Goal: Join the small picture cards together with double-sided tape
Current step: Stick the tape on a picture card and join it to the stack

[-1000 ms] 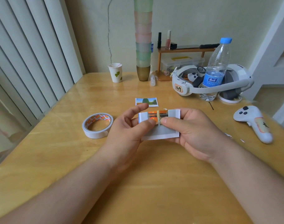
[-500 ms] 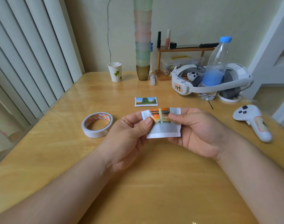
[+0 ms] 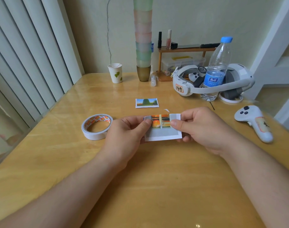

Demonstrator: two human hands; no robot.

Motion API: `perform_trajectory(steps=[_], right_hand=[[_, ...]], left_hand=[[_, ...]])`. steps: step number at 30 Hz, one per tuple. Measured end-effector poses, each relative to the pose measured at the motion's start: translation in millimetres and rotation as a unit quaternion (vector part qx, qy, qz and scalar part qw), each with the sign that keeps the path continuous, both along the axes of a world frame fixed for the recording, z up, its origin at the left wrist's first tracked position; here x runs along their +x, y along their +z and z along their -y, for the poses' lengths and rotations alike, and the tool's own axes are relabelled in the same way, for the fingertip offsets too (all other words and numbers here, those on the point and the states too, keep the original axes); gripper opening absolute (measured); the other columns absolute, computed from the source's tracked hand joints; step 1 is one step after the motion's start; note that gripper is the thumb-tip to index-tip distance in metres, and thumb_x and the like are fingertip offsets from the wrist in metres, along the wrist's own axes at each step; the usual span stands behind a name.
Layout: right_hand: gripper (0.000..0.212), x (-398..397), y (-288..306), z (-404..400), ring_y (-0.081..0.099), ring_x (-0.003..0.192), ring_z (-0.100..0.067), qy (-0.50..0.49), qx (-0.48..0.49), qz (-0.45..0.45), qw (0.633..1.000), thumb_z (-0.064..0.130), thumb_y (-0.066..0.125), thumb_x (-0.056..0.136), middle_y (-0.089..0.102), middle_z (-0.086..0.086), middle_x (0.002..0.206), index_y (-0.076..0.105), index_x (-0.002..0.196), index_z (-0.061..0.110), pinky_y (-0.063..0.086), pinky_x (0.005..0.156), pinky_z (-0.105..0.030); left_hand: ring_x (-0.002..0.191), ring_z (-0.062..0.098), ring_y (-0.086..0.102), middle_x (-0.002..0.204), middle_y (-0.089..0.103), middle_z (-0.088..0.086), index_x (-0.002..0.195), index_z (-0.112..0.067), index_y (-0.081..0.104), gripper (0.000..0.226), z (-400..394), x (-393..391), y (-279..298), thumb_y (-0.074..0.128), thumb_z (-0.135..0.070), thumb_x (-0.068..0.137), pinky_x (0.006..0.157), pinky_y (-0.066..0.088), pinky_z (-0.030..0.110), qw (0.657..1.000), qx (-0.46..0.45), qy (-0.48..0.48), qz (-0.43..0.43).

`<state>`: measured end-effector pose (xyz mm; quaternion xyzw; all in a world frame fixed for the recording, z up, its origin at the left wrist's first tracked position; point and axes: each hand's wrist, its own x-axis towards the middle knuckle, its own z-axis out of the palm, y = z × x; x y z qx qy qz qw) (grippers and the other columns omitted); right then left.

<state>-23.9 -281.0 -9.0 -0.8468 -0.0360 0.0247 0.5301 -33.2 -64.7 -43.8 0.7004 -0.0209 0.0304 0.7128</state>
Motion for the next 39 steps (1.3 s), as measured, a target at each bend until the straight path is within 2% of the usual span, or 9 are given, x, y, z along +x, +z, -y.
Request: perform_trajectory(steps=[5,12,16,18,21,23,32,35,39], right_hand=[[0.024,-1,-1,-2,0.072,0.061,-0.02,0.005,-0.004,0.003,1.0,0.025,0.075,0.094,0.071,-0.011,0.071,0.074,0.081,0.004,0.052,0.059,-0.029],[0.011,4,23,51,0.068,0.07,-0.01,-0.103,-0.172,0.102,0.974,0.034,0.074,0.093,0.074,0.011,0.074,0.076,0.082,0.032,0.055,0.067,-0.031],[0.009,5,20,76,0.067,0.083,-0.008,-0.103,-0.261,-0.006,0.96,0.041,0.081,0.086,0.072,0.013,0.085,0.076,0.085,0.034,0.043,0.06,-0.025],[0.024,6,18,76,0.065,0.085,-0.006,-0.085,-0.309,-0.058,0.946,0.049,0.085,0.079,0.069,0.013,0.093,0.072,0.094,0.036,0.041,0.062,-0.024],[0.053,13,10,76,0.061,0.1,-0.012,-0.074,-0.352,-0.08,0.93,0.058,0.09,0.067,0.06,0.01,0.107,0.066,0.11,0.038,0.052,0.082,-0.032],[0.057,16,7,76,0.061,0.1,-0.014,-0.075,-0.367,-0.09,0.923,0.058,0.092,0.063,0.06,0.007,0.109,0.065,0.108,0.035,0.054,0.087,-0.036],[0.032,20,4,90,0.062,0.073,-0.018,-0.11,-0.296,-0.074,0.946,0.032,0.093,0.074,0.069,-0.002,0.085,0.066,0.088,0.022,0.044,0.061,-0.031],[0.023,20,9,98,0.059,0.071,-0.02,-0.099,-0.252,-0.048,0.961,0.022,0.092,0.076,0.068,-0.003,0.075,0.07,0.081,0.019,0.045,0.065,-0.031],[0.019,22,9,97,0.071,0.08,-0.019,-0.099,-0.254,-0.057,0.96,0.025,0.093,0.075,0.076,0.003,0.074,0.075,0.082,0.023,0.059,0.081,-0.041]], left_hand=[[0.07,0.016,0.066,0.074,0.074,0.001,0.102,-0.01,0.08,0.014,2,0,1,0.069,-0.018,0.1,0.074,0.065,0.043,0.999,-0.027,-0.011,-0.031],[0.092,0.025,0.075,0.104,0.081,0.011,0.111,-0.012,0.078,0.017,-1,5,-4,0.063,-0.017,0.105,0.069,0.064,0.035,0.999,-0.029,-0.006,-0.039],[0.098,0.024,0.076,0.104,0.081,0.006,0.11,-0.013,0.078,0.018,0,5,-3,0.061,-0.015,0.105,0.072,0.065,0.037,0.999,-0.028,-0.009,-0.035],[0.095,0.02,0.077,0.102,0.082,0.005,0.108,-0.013,0.079,0.018,1,4,-2,0.062,-0.015,0.105,0.072,0.065,0.036,0.999,-0.026,-0.012,-0.034],[0.088,0.014,0.076,0.098,0.082,0.003,0.106,-0.012,0.079,0.016,2,3,-2,0.063,-0.016,0.104,0.07,0.065,0.035,0.999,-0.026,-0.011,-0.033],[0.089,0.014,0.076,0.097,0.082,0.003,0.105,-0.012,0.079,0.015,2,3,-2,0.064,-0.016,0.103,0.07,0.065,0.036,0.999,-0.025,-0.013,-0.034],[0.091,0.021,0.075,0.103,0.081,0.011,0.107,-0.011,0.079,0.018,2,2,1,0.062,-0.016,0.105,0.074,0.066,0.04,0.998,-0.023,-0.03,-0.052],[0.087,0.024,0.07,0.107,0.078,0.021,0.106,-0.011,0.08,0.019,1,2,1,0.062,-0.017,0.105,0.076,0.066,0.042,0.998,-0.025,-0.03,-0.057],[0.087,0.023,0.071,0.102,0.081,0.013,0.104,-0.011,0.08,0.02,2,1,2,0.06,-0.016,0.106,0.077,0.067,0.044,0.997,-0.023,-0.042,-0.055]])
